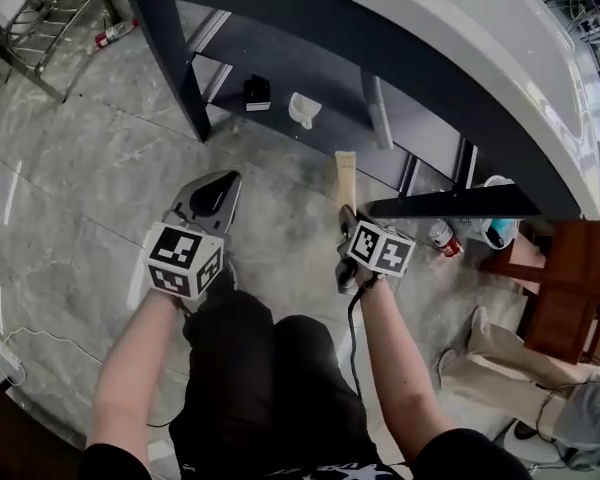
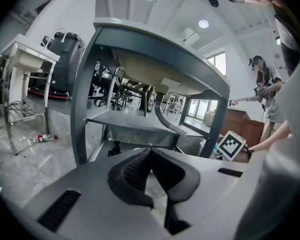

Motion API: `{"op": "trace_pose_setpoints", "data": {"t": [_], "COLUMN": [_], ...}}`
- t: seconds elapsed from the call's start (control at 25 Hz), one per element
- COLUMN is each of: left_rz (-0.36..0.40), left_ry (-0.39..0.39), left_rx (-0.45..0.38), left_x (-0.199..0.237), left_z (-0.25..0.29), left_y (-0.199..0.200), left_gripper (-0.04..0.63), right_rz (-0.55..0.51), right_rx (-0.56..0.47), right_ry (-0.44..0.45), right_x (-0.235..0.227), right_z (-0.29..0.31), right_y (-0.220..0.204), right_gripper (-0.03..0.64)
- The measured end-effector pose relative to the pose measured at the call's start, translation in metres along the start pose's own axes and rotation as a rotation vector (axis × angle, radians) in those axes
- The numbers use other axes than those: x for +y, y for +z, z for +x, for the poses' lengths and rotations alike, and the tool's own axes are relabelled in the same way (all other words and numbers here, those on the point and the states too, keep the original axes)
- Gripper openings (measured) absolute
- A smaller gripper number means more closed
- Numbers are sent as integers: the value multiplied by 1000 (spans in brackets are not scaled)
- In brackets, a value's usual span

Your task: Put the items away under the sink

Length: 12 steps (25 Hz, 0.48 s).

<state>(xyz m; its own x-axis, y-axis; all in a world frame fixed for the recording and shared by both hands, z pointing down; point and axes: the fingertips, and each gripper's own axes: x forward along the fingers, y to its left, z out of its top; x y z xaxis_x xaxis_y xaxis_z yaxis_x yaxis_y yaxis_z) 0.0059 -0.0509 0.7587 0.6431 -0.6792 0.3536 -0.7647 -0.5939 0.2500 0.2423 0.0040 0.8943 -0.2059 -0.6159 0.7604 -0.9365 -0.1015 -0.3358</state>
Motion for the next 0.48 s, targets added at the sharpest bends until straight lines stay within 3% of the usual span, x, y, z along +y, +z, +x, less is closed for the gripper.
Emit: {"op": "trace_pose_setpoints", "data": {"t": [0.2,0.48], "left_rz": [4,43], "left_ry": [-32,-57], "left_rx": [-24,-57], "left_x": [34,69], "left_z": [34,70], "left_y": [-37,-78], "left_gripper": [9,9], "right_rz": [6,-92], "right_rx": [-52,-100], "right_ry": [-98,-195], "right_x": [-39,-78], "right_z": [66,138], "right_y": [18,63], "right_gripper": [37,37]}}
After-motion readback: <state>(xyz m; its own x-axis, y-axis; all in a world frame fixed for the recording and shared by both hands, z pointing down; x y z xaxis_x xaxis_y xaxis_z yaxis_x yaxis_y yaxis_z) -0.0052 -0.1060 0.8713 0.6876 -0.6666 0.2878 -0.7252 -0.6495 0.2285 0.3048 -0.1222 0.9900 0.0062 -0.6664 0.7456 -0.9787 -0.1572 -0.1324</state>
